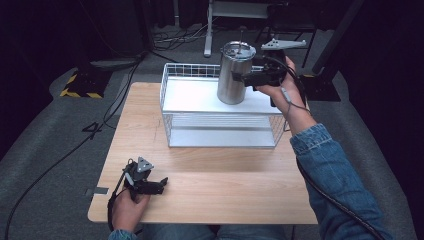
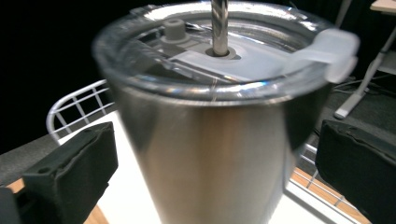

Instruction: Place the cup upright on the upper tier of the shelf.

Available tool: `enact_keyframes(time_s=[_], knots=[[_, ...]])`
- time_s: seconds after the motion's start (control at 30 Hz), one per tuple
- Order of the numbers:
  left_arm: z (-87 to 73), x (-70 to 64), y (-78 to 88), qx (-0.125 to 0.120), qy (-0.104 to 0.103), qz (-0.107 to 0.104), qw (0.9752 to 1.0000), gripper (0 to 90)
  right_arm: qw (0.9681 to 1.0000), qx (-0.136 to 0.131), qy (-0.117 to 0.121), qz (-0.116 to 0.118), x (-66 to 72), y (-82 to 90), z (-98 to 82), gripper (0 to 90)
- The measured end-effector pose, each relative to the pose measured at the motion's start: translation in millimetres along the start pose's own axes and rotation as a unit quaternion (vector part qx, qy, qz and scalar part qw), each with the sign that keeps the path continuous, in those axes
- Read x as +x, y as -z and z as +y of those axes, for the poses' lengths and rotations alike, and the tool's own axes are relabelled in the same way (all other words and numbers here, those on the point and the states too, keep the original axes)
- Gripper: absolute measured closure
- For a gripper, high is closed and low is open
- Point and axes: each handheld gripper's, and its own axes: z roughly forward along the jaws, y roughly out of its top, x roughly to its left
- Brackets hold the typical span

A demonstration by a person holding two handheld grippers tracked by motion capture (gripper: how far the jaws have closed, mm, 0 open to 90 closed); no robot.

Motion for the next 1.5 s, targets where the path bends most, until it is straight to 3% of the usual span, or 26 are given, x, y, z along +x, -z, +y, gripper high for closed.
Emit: enact_keyframes(time_s=[0.3,0.77,1.1,1.37,1.43,1.5], knots=[[-0.1,0.0,0.0,0.0,0.001,0.0,1.0,5.5,0.9994,-0.022,0.015,0.022,9.0,38.6,-7.8,0.0],[0.7,0.3,-0.8,-0.003,0.001,0.001,1.0,5.5,0.9983,-0.014,0.046,0.032,26.1,90.4,-37.7,0.0],[0.9,0.6,-0.9,-0.002,0.0,0.001,1.0,5.5,0.9987,0.002,0.046,0.021,29.2,124.2,-77.0,0.0],[0.9,0.6,-0.9,-0.002,0.0,0.001,1.0,5.5,0.9991,0.021,0.038,0.006,25.7,135.7,-105.5,0.0],[0.8,0.3,-0.8,-0.003,0.001,0.002,1.0,5.5,0.9989,0.032,0.034,-0.006,23.9,136.1,-119.8,0.0],[0.6,0.0,-0.7,-0.002,0.003,0.002,1.0,5.5,0.9991,0.034,0.025,-0.003,22.1,135.8,-129.7,0.0]])
